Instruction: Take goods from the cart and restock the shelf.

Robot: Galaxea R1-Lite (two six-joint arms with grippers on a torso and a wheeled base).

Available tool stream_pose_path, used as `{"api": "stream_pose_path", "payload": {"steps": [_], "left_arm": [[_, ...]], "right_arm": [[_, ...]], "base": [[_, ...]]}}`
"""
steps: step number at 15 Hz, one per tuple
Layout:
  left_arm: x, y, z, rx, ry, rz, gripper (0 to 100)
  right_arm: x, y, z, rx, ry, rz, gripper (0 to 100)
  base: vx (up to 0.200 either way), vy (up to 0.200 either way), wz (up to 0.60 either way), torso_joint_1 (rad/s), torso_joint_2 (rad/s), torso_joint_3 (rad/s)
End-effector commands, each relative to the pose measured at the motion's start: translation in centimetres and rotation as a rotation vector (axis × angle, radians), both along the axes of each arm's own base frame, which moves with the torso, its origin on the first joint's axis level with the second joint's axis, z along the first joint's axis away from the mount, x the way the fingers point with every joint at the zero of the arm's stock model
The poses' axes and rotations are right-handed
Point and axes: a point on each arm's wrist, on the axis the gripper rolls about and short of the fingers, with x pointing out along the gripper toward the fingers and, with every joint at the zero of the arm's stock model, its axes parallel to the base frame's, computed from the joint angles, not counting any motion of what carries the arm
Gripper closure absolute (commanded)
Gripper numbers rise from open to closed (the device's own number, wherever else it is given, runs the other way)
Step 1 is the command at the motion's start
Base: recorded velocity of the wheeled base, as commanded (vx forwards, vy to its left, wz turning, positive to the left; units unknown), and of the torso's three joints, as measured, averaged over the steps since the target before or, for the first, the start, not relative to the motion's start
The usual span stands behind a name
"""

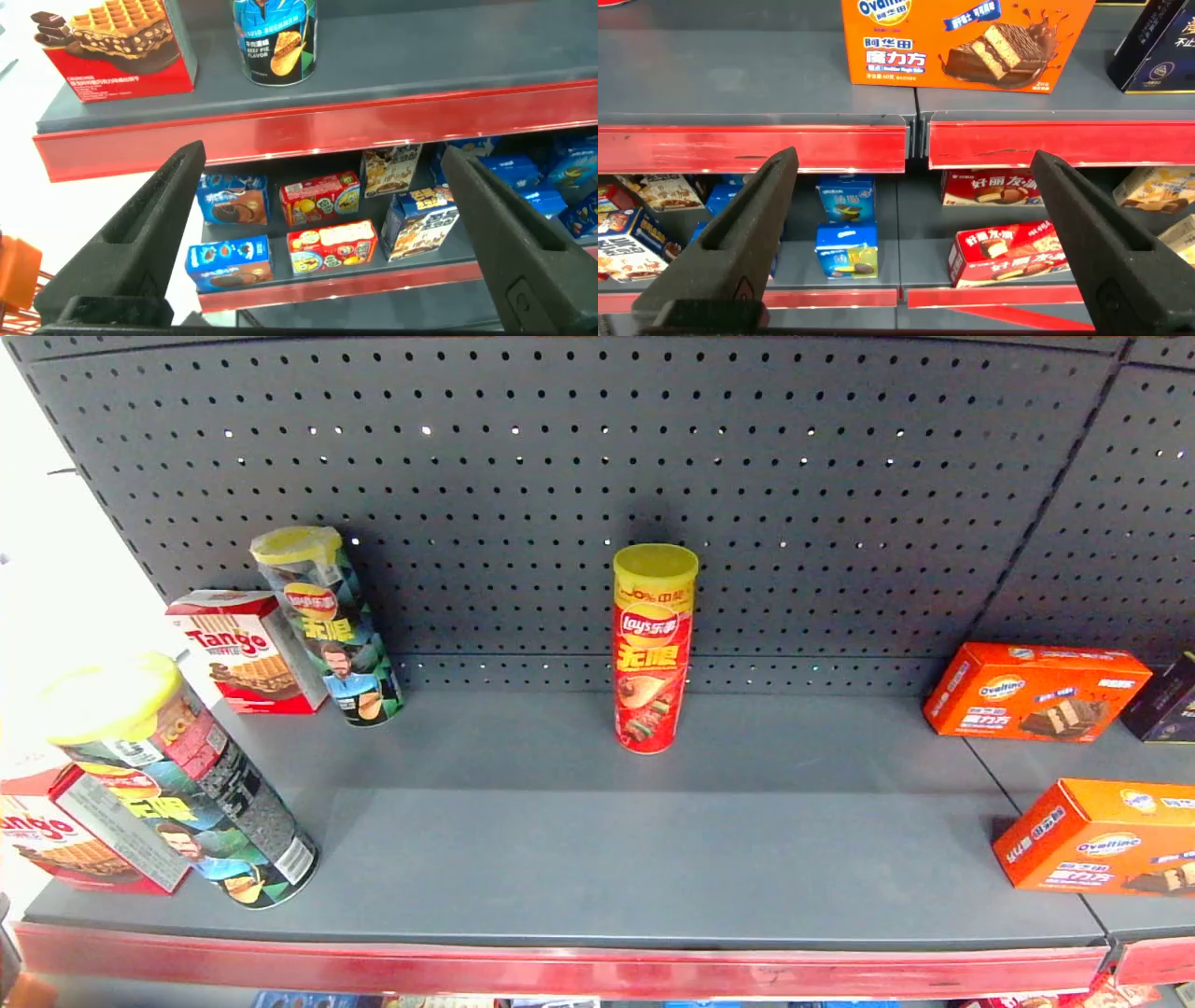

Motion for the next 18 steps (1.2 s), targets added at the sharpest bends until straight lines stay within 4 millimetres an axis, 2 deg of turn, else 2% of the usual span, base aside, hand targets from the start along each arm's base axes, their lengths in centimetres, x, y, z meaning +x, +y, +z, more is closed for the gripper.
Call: {"api": "stream_pose_path", "payload": {"steps": [1,2,16,18], "left_arm": [[0.01,0.00,0.01,0.000,0.000,0.001,0],[0.01,0.00,0.01,0.000,0.000,0.001,0],[0.01,0.00,0.01,0.001,0.000,0.001,0],[0.01,0.00,0.01,0.001,0.000,0.001,0]], "right_arm": [[0.01,0.00,0.01,0.000,0.001,0.000,0],[0.01,0.00,-0.01,0.001,0.002,0.000,0],[0.01,0.00,-0.01,-0.002,0.003,-0.002,0],[0.01,0.00,0.01,-0.002,0.001,-0.002,0]], "base": [[0.000,0.000,0.00,0.000,0.00,0.000],[0.000,0.000,0.00,0.000,0.00,0.000],[0.000,0.000,0.60,0.001,0.00,0.003],[0.000,0.000,0.00,0.000,0.00,0.000]]}}
